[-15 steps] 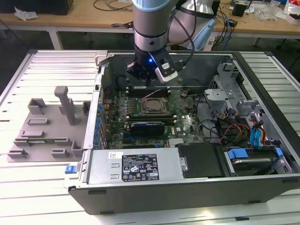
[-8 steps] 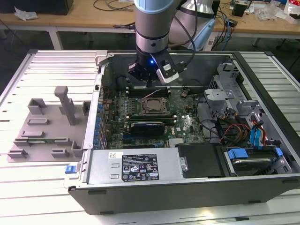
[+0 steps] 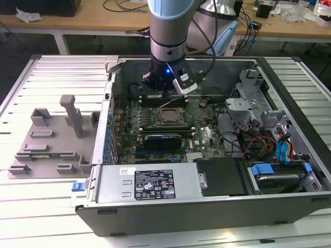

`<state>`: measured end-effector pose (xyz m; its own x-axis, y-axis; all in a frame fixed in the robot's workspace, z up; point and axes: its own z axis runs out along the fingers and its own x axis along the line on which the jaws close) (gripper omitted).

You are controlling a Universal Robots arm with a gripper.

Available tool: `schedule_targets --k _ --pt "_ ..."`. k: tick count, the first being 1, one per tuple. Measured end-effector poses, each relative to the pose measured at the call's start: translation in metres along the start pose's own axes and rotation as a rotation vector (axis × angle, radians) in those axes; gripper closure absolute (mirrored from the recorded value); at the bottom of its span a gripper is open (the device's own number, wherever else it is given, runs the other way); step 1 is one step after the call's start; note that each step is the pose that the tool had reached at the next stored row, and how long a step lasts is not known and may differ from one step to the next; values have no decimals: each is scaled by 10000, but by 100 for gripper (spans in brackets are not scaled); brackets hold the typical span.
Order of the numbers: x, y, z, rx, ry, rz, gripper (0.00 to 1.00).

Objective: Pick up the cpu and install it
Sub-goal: 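Install the first cpu locking lever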

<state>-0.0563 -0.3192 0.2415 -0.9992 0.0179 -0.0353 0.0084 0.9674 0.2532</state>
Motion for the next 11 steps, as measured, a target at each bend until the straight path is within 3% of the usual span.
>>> schedule_targets --k 11 --pt "-13 -19 74 0 -7 32 89"
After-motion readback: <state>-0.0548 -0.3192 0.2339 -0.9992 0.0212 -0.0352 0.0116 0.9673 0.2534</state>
